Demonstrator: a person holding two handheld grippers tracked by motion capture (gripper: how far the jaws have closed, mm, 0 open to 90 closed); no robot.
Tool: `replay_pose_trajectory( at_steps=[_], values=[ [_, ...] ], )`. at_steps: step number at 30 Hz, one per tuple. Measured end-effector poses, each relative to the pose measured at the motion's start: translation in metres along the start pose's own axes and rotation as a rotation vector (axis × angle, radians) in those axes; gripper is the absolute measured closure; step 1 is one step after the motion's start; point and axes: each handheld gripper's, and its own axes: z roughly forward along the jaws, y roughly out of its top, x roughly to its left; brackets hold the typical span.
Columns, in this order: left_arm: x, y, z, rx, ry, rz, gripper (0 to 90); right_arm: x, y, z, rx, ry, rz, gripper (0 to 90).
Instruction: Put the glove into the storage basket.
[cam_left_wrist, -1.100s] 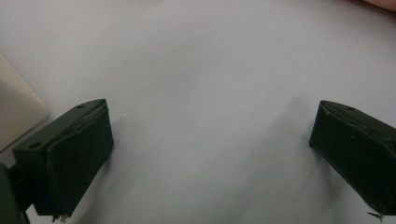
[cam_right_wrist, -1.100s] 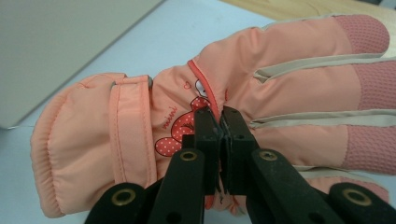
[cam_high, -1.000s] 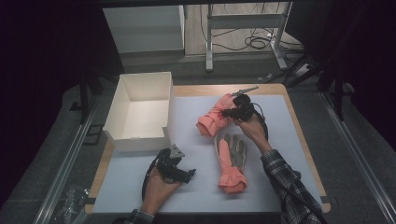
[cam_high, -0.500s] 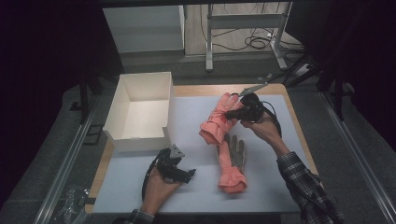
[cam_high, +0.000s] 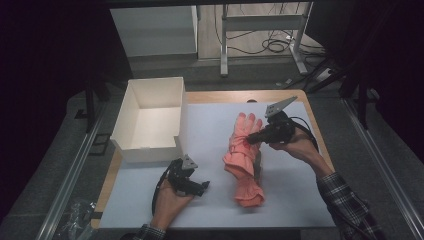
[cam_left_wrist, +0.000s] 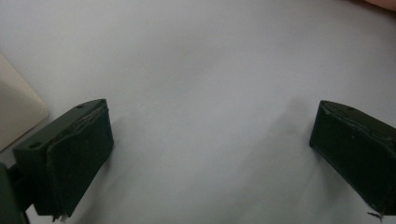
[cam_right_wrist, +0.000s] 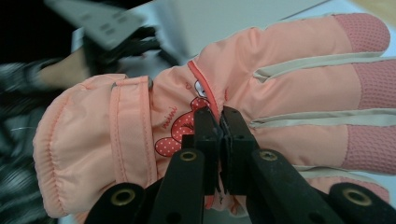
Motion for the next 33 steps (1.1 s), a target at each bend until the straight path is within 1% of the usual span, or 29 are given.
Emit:
replay_pose_trajectory(
  at_steps=[1, 2, 4, 5, 6, 8, 10, 11, 14, 20, 21, 24, 25, 26, 27, 30, 33],
  values=[
    [0.0, 0.0, 0.0, 0.0, 0.0, -0.001, 0.0, 0.006, -0.003, -0.002, 0.019, 0.039, -0.016, 85.7],
    [0.0, 0.0, 0.0, -0.002, -0.001, -0.002, 0.0, 0.009, -0.005, -0.003, 0.03, 0.063, -0.029, 85.6],
    [0.0, 0.0, 0.0, -0.005, -0.001, -0.006, 0.0, 0.013, -0.008, -0.003, 0.054, 0.096, -0.052, 85.6],
    [0.0, 0.0, 0.0, -0.005, -0.001, -0.006, 0.0, 0.015, -0.01, -0.002, 0.068, 0.107, -0.064, 85.6],
    [0.0, 0.0, 0.0, -0.005, -0.001, -0.006, 0.0, 0.015, -0.01, -0.002, 0.068, 0.107, -0.064, 85.6],
    [0.0, 0.0, 0.0, -0.004, 0.0, -0.006, 0.0, 0.017, -0.014, 0.0, 0.096, 0.124, -0.082, 85.6],
    [0.0, 0.0, 0.0, -0.005, 0.0, -0.005, 0.0, 0.016, -0.018, 0.004, 0.119, 0.143, -0.1, 85.6],
    [0.0, 0.0, 0.0, -0.005, -0.001, -0.006, 0.0, 0.016, -0.02, 0.007, 0.129, 0.153, -0.1, 85.6],
    [0.0, 0.0, 0.0, -0.004, -0.002, -0.003, 0.0, 0.012, -0.026, 0.017, 0.162, 0.189, -0.122, 85.6],
    [0.0, 0.0, 0.0, -0.003, -0.001, -0.002, 0.0, 0.006, -0.031, 0.03, 0.19, 0.205, -0.142, 84.9],
    [0.0, 0.0, 0.0, -0.003, -0.001, -0.002, 0.0, 0.004, -0.032, 0.034, 0.201, 0.19, -0.149, 83.6],
    [0.0, 0.0, 0.0, -0.003, -0.001, -0.002, 0.0, 0.003, -0.033, 0.038, 0.207, 0.183, -0.153, 81.3],
    [0.0, 0.0, 0.0, -0.003, -0.001, -0.003, 0.0, 0.001, -0.034, 0.04, 0.203, 0.188, -0.14, 77.8],
    [0.0, 0.0, 0.0, -0.003, -0.001, -0.003, 0.0, 0.001, -0.034, 0.04, 0.203, 0.188, -0.14, 77.8],
    [0.0, 0.0, 0.0, -0.003, -0.001, -0.003, 0.0, 0.001, -0.035, 0.04, 0.202, 0.189, -0.135, 76.0],
    [0.0, 0.0, 0.0, -0.003, -0.001, -0.002, 0.0, 0.001, -0.037, 0.038, 0.176, 0.178, -0.128, 67.2],
    [0.0, 0.0, 0.0, -0.003, -0.001, -0.002, 0.0, 0.001, -0.038, 0.032, 0.14, 0.163, -0.116, 61.9]
  ],
)
